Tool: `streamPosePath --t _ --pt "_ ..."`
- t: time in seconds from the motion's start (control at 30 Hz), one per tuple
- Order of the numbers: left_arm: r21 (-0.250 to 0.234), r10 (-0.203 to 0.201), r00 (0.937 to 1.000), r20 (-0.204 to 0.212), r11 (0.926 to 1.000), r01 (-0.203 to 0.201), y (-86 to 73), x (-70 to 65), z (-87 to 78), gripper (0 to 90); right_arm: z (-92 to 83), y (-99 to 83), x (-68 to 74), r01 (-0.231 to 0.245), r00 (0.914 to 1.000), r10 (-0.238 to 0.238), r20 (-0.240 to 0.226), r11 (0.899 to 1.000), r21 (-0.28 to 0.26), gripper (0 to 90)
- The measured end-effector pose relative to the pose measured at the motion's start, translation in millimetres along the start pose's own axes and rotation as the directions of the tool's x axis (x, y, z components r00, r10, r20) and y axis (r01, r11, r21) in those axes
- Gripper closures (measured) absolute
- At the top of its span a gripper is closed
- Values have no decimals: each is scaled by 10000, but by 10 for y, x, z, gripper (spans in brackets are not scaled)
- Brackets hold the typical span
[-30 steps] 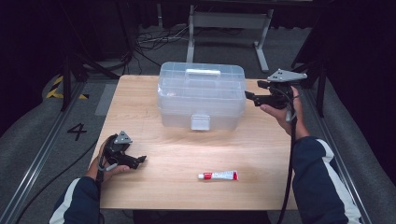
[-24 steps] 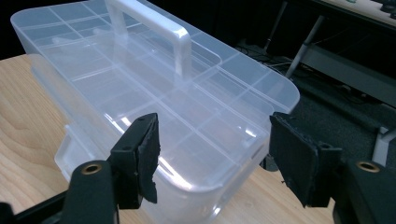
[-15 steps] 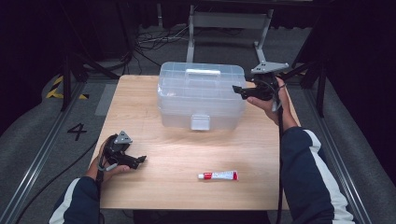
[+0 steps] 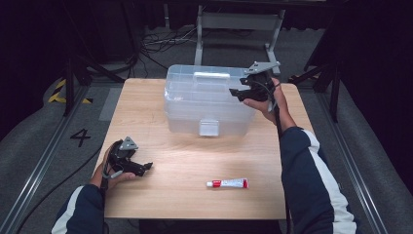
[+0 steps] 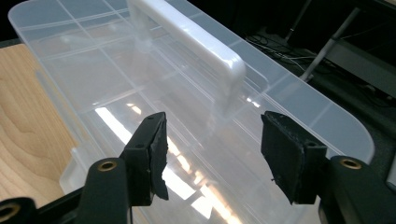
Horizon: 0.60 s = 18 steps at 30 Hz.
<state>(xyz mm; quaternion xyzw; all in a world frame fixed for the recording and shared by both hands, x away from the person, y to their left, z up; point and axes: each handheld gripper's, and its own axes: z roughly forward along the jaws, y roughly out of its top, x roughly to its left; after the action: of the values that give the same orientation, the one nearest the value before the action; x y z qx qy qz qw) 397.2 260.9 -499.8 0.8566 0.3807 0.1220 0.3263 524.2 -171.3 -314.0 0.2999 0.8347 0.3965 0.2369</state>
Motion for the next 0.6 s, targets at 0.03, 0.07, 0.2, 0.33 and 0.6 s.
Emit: streamPosePath --t 0.03,0.07,0.2,0.33,0.6 --pt "-17 -48 10000 -16 10000 48 5 -5 7 2 9 9 5 39 10000 -39 -23 10000 14 418" --pt "8 -45 10000 -26 10000 45 13 -6 11 4 28 27 18 114 9999 -114 9 9999 24 421" --pt "13 -69 9999 -79 10000 70 53 -12 44 5 138 90 21 162 9999 -162 13 9995 270 446" --pt "5 -15 10000 8 10000 15 98 14 85 5 202 124 38 189 9998 -194 106 9991 382 476" --pt "7 48 10000 26 10000 -48 225 89 195 5 308 208 45 265 9983 -297 508 9977 618 529"
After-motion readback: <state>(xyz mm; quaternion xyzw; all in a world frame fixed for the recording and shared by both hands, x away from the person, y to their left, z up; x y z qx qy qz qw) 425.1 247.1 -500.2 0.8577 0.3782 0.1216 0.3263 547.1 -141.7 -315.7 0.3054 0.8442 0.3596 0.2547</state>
